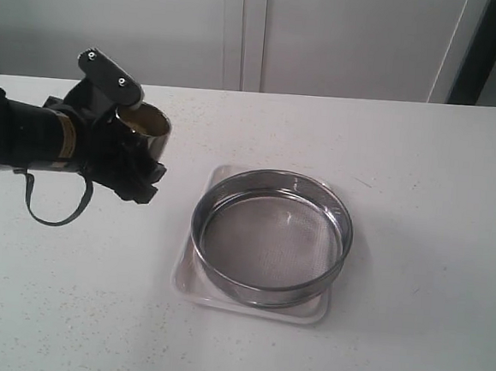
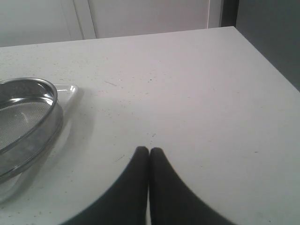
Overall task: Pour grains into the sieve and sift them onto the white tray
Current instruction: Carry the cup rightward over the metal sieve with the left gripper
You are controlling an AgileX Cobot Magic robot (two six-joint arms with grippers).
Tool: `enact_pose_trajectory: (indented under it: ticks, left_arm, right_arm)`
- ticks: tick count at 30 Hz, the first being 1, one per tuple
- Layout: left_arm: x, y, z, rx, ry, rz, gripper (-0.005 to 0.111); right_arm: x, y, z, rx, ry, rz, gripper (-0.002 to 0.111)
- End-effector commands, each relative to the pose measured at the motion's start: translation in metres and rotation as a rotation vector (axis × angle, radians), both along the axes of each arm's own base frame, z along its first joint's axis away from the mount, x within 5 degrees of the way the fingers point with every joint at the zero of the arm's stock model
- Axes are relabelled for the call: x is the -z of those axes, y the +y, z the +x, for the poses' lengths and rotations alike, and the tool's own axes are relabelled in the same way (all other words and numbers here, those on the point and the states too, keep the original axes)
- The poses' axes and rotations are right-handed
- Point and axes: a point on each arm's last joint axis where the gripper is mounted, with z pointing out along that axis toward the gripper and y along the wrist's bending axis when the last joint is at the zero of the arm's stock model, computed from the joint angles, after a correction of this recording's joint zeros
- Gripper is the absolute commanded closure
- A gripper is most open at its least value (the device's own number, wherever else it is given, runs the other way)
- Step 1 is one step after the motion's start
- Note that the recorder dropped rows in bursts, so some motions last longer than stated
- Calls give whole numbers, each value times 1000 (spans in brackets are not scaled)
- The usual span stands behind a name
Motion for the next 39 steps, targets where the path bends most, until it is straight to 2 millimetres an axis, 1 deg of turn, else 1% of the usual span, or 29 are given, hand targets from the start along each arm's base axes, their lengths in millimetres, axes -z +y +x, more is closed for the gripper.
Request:
enact_pose_trajectory:
  ticks: [1, 14, 21, 32, 34, 39]
  left_arm:
    - [-12, -12, -3, 64, -59, 43, 107]
    - [-17, -16, -2, 92, -91, 65, 107]
    - [-30, -23, 12, 88, -136, 46, 107]
    - [-29, -33, 29, 92, -145, 41, 107]
    - [-30, -37, 29, 99, -154, 57, 107]
    - [-23, -55, 23, 168, -190, 176, 107]
  right_arm:
    - [0, 0, 0, 6, -14, 2, 108]
    - [0, 0, 0, 6, -14, 2, 108]
    - [0, 0, 0, 6, -14, 2, 108]
    - [0, 0, 0, 6, -14, 2, 108]
    - [0, 0, 0, 6, -14, 2, 108]
    - [0, 0, 0, 6, -14, 2, 108]
